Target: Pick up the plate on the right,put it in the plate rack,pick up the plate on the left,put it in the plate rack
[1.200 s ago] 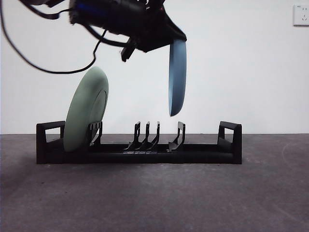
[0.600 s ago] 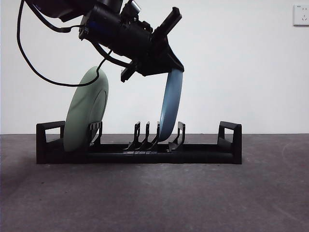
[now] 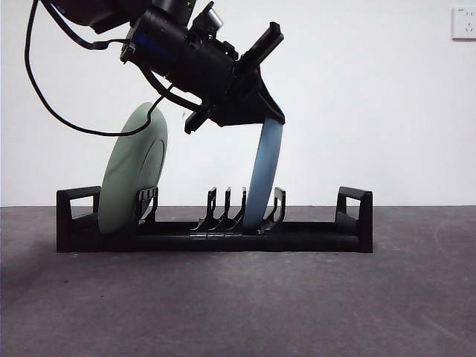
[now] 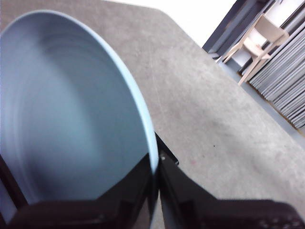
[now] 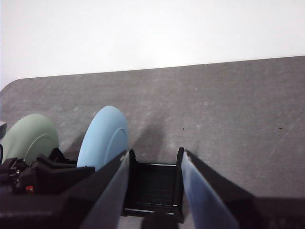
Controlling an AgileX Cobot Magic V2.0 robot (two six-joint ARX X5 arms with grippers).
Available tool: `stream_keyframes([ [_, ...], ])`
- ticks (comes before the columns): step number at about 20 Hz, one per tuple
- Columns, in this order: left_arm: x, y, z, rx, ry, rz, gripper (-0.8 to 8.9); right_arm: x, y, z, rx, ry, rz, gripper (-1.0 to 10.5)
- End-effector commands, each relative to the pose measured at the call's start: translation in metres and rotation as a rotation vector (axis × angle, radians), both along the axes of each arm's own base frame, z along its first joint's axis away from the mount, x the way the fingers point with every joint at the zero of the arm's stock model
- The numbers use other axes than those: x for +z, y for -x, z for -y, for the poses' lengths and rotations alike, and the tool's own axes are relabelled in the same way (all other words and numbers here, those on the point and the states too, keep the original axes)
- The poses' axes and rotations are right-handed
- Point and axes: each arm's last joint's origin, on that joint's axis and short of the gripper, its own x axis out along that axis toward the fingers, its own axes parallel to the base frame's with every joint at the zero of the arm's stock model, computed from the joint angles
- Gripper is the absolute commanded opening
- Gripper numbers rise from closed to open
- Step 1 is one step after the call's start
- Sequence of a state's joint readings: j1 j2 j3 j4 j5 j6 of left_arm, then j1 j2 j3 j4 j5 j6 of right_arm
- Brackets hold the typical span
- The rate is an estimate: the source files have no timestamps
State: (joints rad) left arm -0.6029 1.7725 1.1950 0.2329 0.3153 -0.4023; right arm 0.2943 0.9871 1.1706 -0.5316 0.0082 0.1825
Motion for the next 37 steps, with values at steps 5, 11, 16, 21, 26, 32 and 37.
stream_keyframes([
  [5,-0.005,0.007,0.006,0.012,-0.069,-0.006,0.00,-0.001,-0.001,0.000,0.005,0.011,0.000,1.9],
  [11,-0.010,0.011,0.008,-0.014,-0.117,-0.027,1.92,-0.001,-0.001,0.000,0.006,0.011,-0.004,1.9],
  [16,-0.002,0.014,0.007,-0.041,-0.096,-0.020,3.28,-0.004,0.000,0.000,0.007,0.018,-0.027,1.9],
  [21,0.031,0.029,-0.002,-0.061,-0.086,0.071,3.28,-0.008,0.002,0.000,0.016,0.035,-0.075,1.9],
  [26,0.076,0.056,-0.023,-0.090,-0.131,0.225,3.26,-0.011,0.003,0.000,0.060,0.077,-0.093,1.9],
  [32,0.125,0.102,-0.065,0.058,-0.295,0.389,2.99,-0.011,0.004,-0.002,0.151,0.091,-0.089,1.7],
  [37,0.148,0.142,-0.106,0.221,-0.483,0.442,-0.09,-0.014,0.006,-0.002,0.170,0.135,-0.104,-0.1],
])
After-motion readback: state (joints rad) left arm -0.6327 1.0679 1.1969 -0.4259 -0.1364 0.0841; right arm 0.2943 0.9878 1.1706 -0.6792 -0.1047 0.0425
